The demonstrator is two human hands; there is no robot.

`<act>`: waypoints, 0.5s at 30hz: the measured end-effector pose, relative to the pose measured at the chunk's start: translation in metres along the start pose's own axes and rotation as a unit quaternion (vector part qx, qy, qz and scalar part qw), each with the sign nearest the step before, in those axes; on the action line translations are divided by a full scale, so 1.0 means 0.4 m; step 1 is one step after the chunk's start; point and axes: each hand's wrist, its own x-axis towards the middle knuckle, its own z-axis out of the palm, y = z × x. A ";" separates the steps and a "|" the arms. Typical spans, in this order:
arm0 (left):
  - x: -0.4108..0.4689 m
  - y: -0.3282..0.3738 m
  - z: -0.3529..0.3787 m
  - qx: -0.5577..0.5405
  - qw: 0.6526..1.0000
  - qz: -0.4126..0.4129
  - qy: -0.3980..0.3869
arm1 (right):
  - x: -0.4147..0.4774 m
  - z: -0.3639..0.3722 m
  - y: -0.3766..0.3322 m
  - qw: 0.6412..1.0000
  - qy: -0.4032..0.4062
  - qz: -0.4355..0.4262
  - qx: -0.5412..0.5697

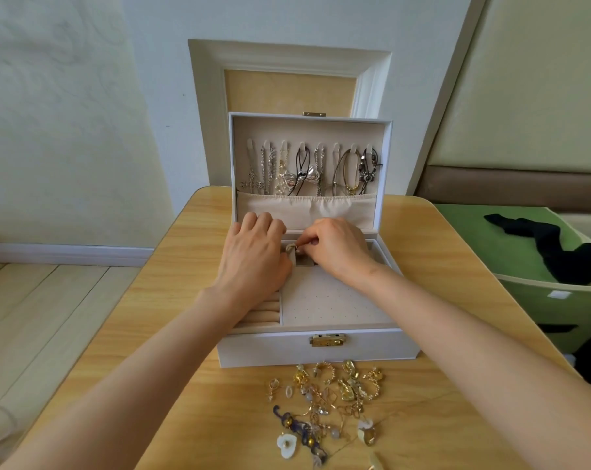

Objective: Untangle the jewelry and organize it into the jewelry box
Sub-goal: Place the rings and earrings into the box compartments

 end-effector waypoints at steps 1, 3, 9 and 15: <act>0.000 0.000 -0.003 -0.005 1.000 -0.009 0.002 | -0.001 -0.002 0.000 1.000 -0.002 -0.005 -0.002; -0.001 0.000 -0.006 -0.016 1.000 -0.023 0.007 | -0.005 -0.006 0.001 1.000 -0.009 -0.021 -0.004; -0.005 -0.002 -0.002 -0.016 0.999 0.034 0.025 | -0.015 -0.011 0.005 0.999 -0.024 -0.035 -0.027; -0.007 -0.008 0.004 -0.017 0.999 0.036 0.022 | -0.012 -0.015 0.011 1.000 0.003 0.014 0.012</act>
